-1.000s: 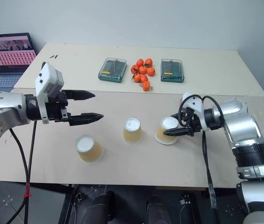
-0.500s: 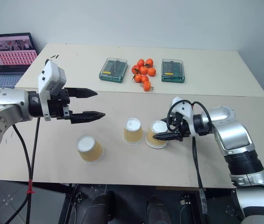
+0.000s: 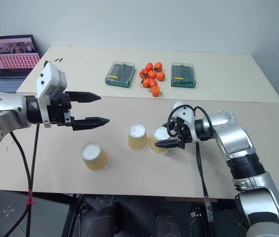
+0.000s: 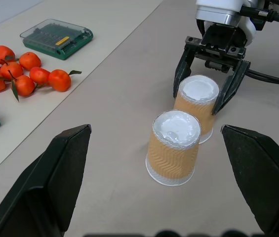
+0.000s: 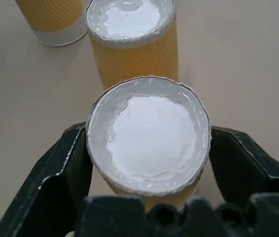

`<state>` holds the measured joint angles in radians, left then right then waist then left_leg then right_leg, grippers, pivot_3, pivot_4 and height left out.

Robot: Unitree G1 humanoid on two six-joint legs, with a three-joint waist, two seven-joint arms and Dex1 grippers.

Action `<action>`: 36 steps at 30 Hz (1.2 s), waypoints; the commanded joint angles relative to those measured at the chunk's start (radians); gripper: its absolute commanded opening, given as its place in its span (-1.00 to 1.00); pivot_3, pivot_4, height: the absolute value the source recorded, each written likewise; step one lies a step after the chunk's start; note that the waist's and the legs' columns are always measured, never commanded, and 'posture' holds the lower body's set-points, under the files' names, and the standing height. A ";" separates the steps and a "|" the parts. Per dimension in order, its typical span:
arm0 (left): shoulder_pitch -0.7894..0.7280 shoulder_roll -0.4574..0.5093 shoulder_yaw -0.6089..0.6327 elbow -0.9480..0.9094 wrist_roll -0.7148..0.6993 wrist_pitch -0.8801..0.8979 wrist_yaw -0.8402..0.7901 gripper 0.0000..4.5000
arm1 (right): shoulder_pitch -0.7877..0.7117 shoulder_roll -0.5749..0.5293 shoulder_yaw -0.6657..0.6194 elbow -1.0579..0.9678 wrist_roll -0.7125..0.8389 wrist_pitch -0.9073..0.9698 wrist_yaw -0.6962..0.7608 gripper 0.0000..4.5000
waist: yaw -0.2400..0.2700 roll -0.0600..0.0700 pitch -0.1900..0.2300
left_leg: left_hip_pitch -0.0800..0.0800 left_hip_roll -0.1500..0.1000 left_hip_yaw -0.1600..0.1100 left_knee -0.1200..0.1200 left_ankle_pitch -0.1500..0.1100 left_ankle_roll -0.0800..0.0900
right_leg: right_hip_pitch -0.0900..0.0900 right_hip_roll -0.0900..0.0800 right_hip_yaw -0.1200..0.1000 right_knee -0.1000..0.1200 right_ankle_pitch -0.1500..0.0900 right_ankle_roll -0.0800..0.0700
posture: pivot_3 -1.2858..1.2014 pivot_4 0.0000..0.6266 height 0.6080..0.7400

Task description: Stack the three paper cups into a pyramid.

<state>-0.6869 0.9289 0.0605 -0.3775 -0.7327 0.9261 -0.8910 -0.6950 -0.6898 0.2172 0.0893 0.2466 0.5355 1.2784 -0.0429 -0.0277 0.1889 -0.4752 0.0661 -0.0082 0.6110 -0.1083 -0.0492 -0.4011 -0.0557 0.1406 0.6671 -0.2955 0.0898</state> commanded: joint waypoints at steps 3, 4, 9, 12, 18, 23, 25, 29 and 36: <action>-0.004 0.013 0.031 -0.015 -0.001 -0.007 -0.003 1.00 | -0.065 -0.025 -0.055 -0.076 0.017 -0.009 -0.020 0.99 | 0.000 0.000 0.000 | 0.000 0.000 0.000 0.000 0.000 0.000 | 0.000 0.000 0.000 0.000 0.000 0.000 | 0.03 -0.52 0.88; -0.005 0.013 0.030 -0.014 -0.001 -0.008 -0.004 1.00 | -0.077 -0.028 -0.072 -0.101 0.034 0.006 -0.024 0.99 | -0.001 0.000 0.000 | 0.000 0.000 0.000 0.000 0.000 0.000 | 0.000 0.000 0.000 0.000 0.000 0.000 | 0.03 -0.52 0.88; 0.000 0.008 0.029 -0.007 0.002 -0.012 -0.005 1.00 | -0.165 -0.089 -0.181 -0.241 0.187 0.133 0.015 0.99 | 0.001 0.000 0.000 | 0.000 0.000 0.000 -0.001 0.000 0.000 | 0.000 0.000 0.000 0.000 0.000 0.000 | 0.03 -0.52 0.88; 0.019 0.016 0.037 -0.011 0.002 -0.012 -0.009 1.00 | -0.222 -0.128 -0.237 -0.257 0.258 0.173 0.027 0.99 | 0.002 0.000 0.000 | 0.000 0.000 0.000 -0.001 0.000 0.000 | 0.000 0.000 0.000 0.000 0.000 0.000 | 0.03 -0.52 0.88; 0.154 0.067 0.159 -0.103 -0.088 0.033 -0.028 1.00 | -0.254 -0.173 -0.252 -0.253 0.350 0.166 0.123 0.99 | -0.003 0.000 0.000 | 0.000 0.000 0.000 -0.001 0.000 0.000 | 0.000 0.000 0.000 0.000 0.000 0.000 | 0.03 -0.52 0.88; 0.328 0.078 0.339 -0.241 -0.263 0.102 -0.028 1.00 | -0.270 -0.150 -0.184 -0.168 0.295 0.091 0.162 0.99 | -0.008 0.000 0.000 | 0.000 0.001 0.000 -0.001 0.000 0.000 | -0.001 0.000 0.000 0.000 0.000 0.000 | 0.03 -0.52 0.88; 0.351 0.073 0.372 -0.269 -0.318 0.119 0.017 1.00 | -0.267 -0.149 -0.164 -0.130 0.270 0.051 0.182 0.99 | -0.008 0.000 0.000 | 0.000 0.001 0.000 -0.001 0.000 0.000 | -0.001 0.000 0.000 0.000 0.000 0.000 | 0.03 -0.52 0.88; 0.418 0.063 0.416 -0.323 -0.212 0.009 0.066 1.00 | -0.347 -0.036 -0.152 0.004 0.252 0.012 0.124 0.99 | -0.005 0.000 0.000 | 0.001 0.001 0.000 0.000 0.000 0.000 | 0.000 0.000 0.000 0.000 0.000 -0.001 | 0.03 -0.52 0.88; 0.690 -0.088 0.428 -0.487 -0.094 -0.140 0.171 1.00 | -0.332 -0.026 -0.154 0.016 0.257 -0.010 0.178 0.99 | 0.001 0.000 0.000 | 0.000 0.001 0.000 -0.003 0.001 -0.001 | -0.001 -0.001 0.000 -0.003 0.001 -0.002 | 0.03 -0.52 0.88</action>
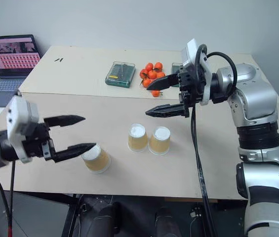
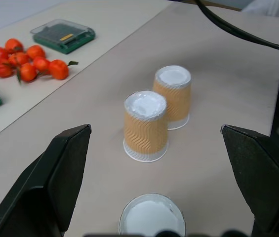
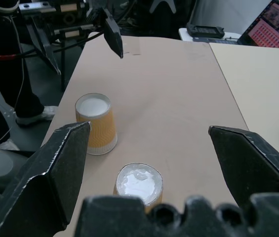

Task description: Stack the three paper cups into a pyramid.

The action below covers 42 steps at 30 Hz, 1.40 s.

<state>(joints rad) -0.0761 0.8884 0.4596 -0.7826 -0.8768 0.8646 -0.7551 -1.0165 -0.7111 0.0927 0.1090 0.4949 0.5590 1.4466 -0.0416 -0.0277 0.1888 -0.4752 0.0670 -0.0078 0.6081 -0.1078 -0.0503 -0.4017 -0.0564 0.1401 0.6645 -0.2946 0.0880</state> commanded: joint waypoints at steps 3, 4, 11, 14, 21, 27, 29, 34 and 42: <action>0.249 -0.146 0.044 -0.121 0.101 -0.155 0.051 1.00 | -0.042 0.021 -0.011 0.045 -0.021 -0.070 0.005 0.99 | -0.004 0.000 0.000 | 0.000 0.001 0.000 -0.001 0.000 0.000 | -0.001 0.000 0.000 0.000 0.000 -0.001 | 0.03 -0.52 0.88; 0.281 -0.159 0.042 -0.128 0.120 -0.181 0.045 1.00 | -0.048 0.028 -0.006 0.055 -0.031 -0.083 0.004 0.99 | -0.008 0.000 0.000 | 0.001 0.001 0.001 -0.001 0.000 0.000 | 0.000 0.000 0.000 0.000 0.000 -0.001 | 0.03 -0.52 0.88; 0.430 -0.297 -0.029 -0.109 0.241 -0.335 0.092 1.00 | -0.058 0.031 0.000 0.039 -0.035 -0.068 0.016 0.99 | -0.004 0.000 0.000 | 0.003 0.001 0.001 0.001 0.000 0.000 | 0.002 0.000 0.000 0.000 0.001 -0.002 | 0.03 -0.52 0.88; 0.448 -0.325 -0.065 -0.094 0.281 -0.380 0.106 1.00 | -0.056 0.019 -0.002 0.027 -0.031 -0.054 0.023 0.99 | -0.001 0.000 -0.001 | 0.003 0.001 0.001 0.001 0.000 0.000 | 0.001 0.000 0.000 0.000 0.001 -0.002 | 0.03 -0.52 0.88; 0.474 -0.377 -0.142 -0.030 0.355 -0.475 0.115 1.00 | -0.064 -0.010 -0.002 0.000 -0.020 -0.009 0.042 0.99 | -0.004 -0.001 -0.001 | 0.003 0.001 0.002 0.000 0.000 0.000 | 0.001 0.000 0.000 0.000 0.001 -0.002 | 0.03 -0.52 0.88; 0.438 -0.403 -0.171 0.009 0.361 -0.492 0.143 1.00 | -0.059 -0.040 0.002 -0.013 -0.017 0.020 0.067 0.99 | -0.004 -0.001 -0.001 | 0.003 0.001 0.002 0.001 0.000 0.000 | 0.000 0.000 0.000 0.000 0.001 -0.002 | 0.03 -0.52 0.88; 0.433 -0.412 -0.175 0.022 0.357 -0.494 0.149 1.00 | -0.052 -0.050 0.005 -0.015 -0.022 0.023 0.076 0.99 | -0.004 -0.001 -0.001 | 0.003 0.001 0.002 0.001 0.000 0.000 | 0.001 0.000 0.000 0.000 0.001 -0.002 | 0.03 -0.52 0.88; 0.411 -0.426 -0.199 0.047 0.365 -0.505 0.163 1.00 | -0.039 -0.066 0.009 -0.017 -0.030 0.025 0.079 0.99 | -0.004 -0.001 -0.001 | 0.003 0.001 0.002 0.000 0.000 0.000 | 0.000 0.000 0.000 0.000 0.001 -0.002 | 0.03 -0.52 0.88; 0.356 -0.445 -0.257 0.098 0.396 -0.533 0.182 1.00 | -0.017 -0.096 0.012 -0.032 -0.037 0.026 0.075 0.99 | -0.003 -0.001 -0.001 | 0.003 0.001 0.002 0.000 0.000 0.000 | 0.000 0.000 0.000 0.000 0.001 -0.002 | 0.03 -0.52 0.88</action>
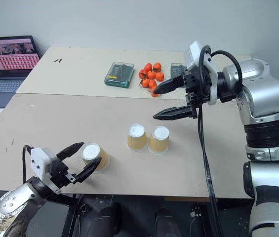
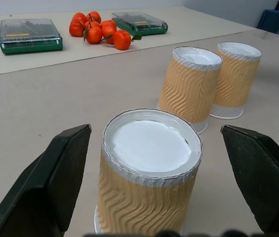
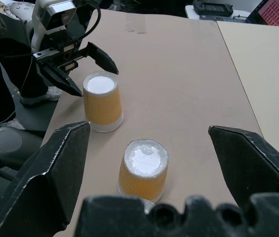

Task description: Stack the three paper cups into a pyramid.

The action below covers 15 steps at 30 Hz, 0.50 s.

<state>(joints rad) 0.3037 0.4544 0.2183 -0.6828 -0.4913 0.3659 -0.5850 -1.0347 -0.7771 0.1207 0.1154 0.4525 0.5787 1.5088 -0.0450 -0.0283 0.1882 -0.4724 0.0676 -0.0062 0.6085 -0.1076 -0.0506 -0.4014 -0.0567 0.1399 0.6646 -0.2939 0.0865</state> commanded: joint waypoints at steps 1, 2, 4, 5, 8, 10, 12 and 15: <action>-0.034 -0.015 -0.022 0.003 0.011 -0.034 0.016 1.00 | 0.003 -0.035 -0.017 -0.042 0.007 0.010 0.013 0.99 | 0.000 0.000 0.000 | 0.000 0.000 0.000 0.000 0.000 0.000 | 0.000 0.000 0.000 0.000 0.000 0.000 | 0.03 -0.52 0.88; -0.045 -0.018 -0.029 0.010 0.015 -0.036 0.018 1.00 | 0.005 -0.041 -0.019 -0.046 0.007 0.012 0.010 0.99 | 0.000 0.000 0.000 | 0.000 0.000 0.000 0.000 0.000 0.000 | 0.000 0.000 0.000 0.000 0.000 0.000 | 0.03 -0.52 0.88; -0.057 -0.021 -0.040 0.023 0.022 -0.045 0.019 1.00 | 0.006 -0.052 -0.020 -0.054 0.010 0.018 0.006 0.99 | 0.001 0.000 0.000 | 0.000 0.000 0.000 0.000 0.000 0.000 | 0.000 0.000 0.000 0.000 0.000 0.000 | 0.03 -0.52 0.88; -0.061 -0.022 -0.044 0.033 0.026 -0.052 0.018 1.00 | 0.006 -0.056 -0.021 -0.058 0.011 0.021 0.002 0.99 | 0.001 0.000 0.000 | 0.000 0.000 0.000 0.000 0.000 0.000 | 0.000 0.000 0.000 0.000 0.000 0.000 | 0.03 -0.52 0.88; -0.069 -0.028 -0.055 0.048 0.030 -0.071 0.013 0.75 | 0.008 -0.065 -0.025 -0.076 0.015 0.035 -0.006 1.00 | 0.000 0.000 0.000 | 0.000 0.000 0.000 0.000 0.000 0.000 | 0.000 0.000 0.000 0.000 0.000 0.000 | 0.03 -0.52 0.88; -0.069 -0.026 -0.064 0.051 0.035 -0.078 0.010 0.45 | 0.010 -0.068 -0.026 -0.085 0.017 0.042 -0.012 1.00 | -0.001 0.000 0.000 | 0.000 0.000 0.000 0.000 0.000 0.000 | 0.000 0.000 0.000 0.000 0.000 0.000 | 0.03 -0.52 0.88; -0.065 -0.022 -0.071 0.050 0.042 -0.082 0.008 0.18 | 0.010 -0.070 -0.027 -0.091 0.019 0.048 -0.017 1.00 | 0.000 0.000 0.000 | 0.000 0.000 0.000 0.000 0.000 0.000 | 0.000 0.000 0.000 0.000 0.000 0.000 | 0.03 -0.52 0.88; -0.063 -0.019 -0.069 0.053 0.042 -0.089 0.009 0.18 | 0.009 -0.069 -0.027 -0.099 0.018 0.057 -0.025 1.00 | 0.000 0.000 0.000 | 0.000 0.000 0.000 0.000 0.000 0.000 | 0.000 0.000 0.000 0.000 0.000 0.000 | 0.03 -0.52 0.88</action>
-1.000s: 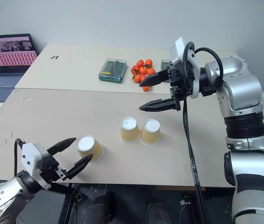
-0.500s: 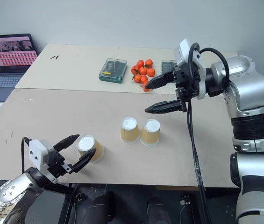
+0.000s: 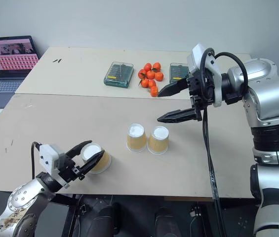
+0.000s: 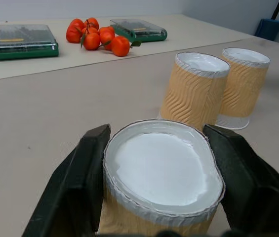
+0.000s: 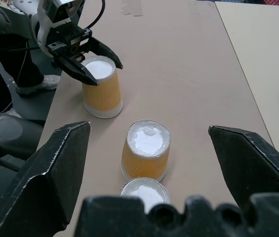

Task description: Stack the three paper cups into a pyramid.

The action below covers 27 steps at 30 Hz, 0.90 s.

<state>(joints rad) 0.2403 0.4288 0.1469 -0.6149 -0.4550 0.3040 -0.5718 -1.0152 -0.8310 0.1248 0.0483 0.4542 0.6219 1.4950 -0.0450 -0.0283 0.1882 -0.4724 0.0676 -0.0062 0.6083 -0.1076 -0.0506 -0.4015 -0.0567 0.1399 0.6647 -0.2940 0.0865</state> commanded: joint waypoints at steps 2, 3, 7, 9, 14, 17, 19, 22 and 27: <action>-0.018 0.017 0.018 -0.008 0.002 -0.025 -0.003 0.18 | -0.010 -0.013 -0.030 -0.037 0.016 0.018 -0.019 1.00 | 0.000 0.000 0.000 | 0.000 0.000 0.000 0.000 0.000 0.000 | 0.000 0.000 0.000 0.000 0.000 0.000 | 0.03 -0.52 0.88; -0.044 0.025 0.032 -0.003 -0.007 -0.014 0.002 0.18 | -0.009 -0.012 -0.030 -0.039 0.015 0.020 -0.023 1.00 | 0.001 0.000 0.000 | 0.000 0.000 0.000 0.000 0.000 0.000 | 0.000 0.000 0.000 0.000 0.000 0.000 | 0.03 -0.52 0.88; -0.131 0.073 0.096 0.018 -0.052 0.033 0.008 0.18 | 0.000 -0.016 -0.035 -0.055 0.020 0.031 -0.036 1.00 | 0.002 0.000 0.000 | 0.000 0.000 0.000 0.000 0.000 0.000 | 0.000 0.000 0.000 0.000 0.000 0.000 | 0.03 -0.52 0.88; -0.205 0.156 0.161 0.050 -0.092 0.085 -0.018 0.18 | 0.019 -0.032 -0.050 -0.073 0.030 0.043 -0.040 1.00 | 0.005 0.000 0.000 | 0.000 0.000 0.000 0.000 0.000 0.000 | 0.000 0.000 0.000 0.000 0.000 0.000 | 0.03 -0.52 0.88; -0.572 0.336 0.212 0.229 -0.251 0.273 -0.066 0.18 | 0.144 -0.101 -0.118 -0.140 0.037 0.054 -0.074 1.00 | 0.015 0.000 0.000 | -0.002 0.000 -0.001 0.001 0.000 0.000 | 0.000 0.000 -0.001 0.000 0.000 0.001 | 0.03 -0.52 0.88; -0.829 0.338 0.110 0.315 -0.311 0.381 -0.101 0.18 | 0.279 -0.148 -0.205 -0.221 0.069 0.077 -0.110 1.00 | 0.034 -0.001 0.000 | -0.004 0.000 -0.002 0.001 0.000 0.000 | 0.000 0.000 -0.004 -0.001 0.000 0.001 | 0.03 -0.52 0.88; -0.936 0.317 0.065 0.365 -0.324 0.419 -0.122 0.18 | 0.349 -0.165 -0.252 -0.269 0.091 0.095 -0.139 1.00 | 0.033 -0.001 0.000 | -0.004 -0.001 -0.003 0.001 0.000 0.000 | 0.002 -0.001 -0.006 -0.001 -0.001 0.003 | 0.03 -0.52 0.88; -1.088 0.248 -0.038 0.454 -0.314 0.445 -0.182 0.18 | 0.508 -0.181 -0.376 -0.368 0.127 0.132 -0.199 1.00 | 0.033 -0.001 0.000 | -0.003 -0.001 -0.004 0.000 0.000 0.000 | 0.003 -0.002 -0.009 -0.001 -0.001 0.002 | 0.03 -0.52 0.88; -1.203 0.174 -0.145 0.587 -0.266 0.418 -0.312 0.18 | 0.709 -0.161 -0.548 -0.526 0.194 0.202 -0.317 1.00 | 0.027 0.000 0.000 | -0.003 -0.001 -0.008 0.001 0.000 0.000 | 0.006 -0.001 -0.013 -0.001 -0.001 0.002 | 0.03 -0.52 0.88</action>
<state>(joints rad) -0.9265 0.6029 0.0113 -0.0499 -0.7368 0.7439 -0.8328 -0.3247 -0.9913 -0.3346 -0.4074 0.6100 0.7996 1.2202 -0.0180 -0.0287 0.1882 -0.4747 0.0663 -0.0155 0.6094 -0.1075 -0.0503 -0.3949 -0.0577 0.1255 0.6637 -0.2955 0.0884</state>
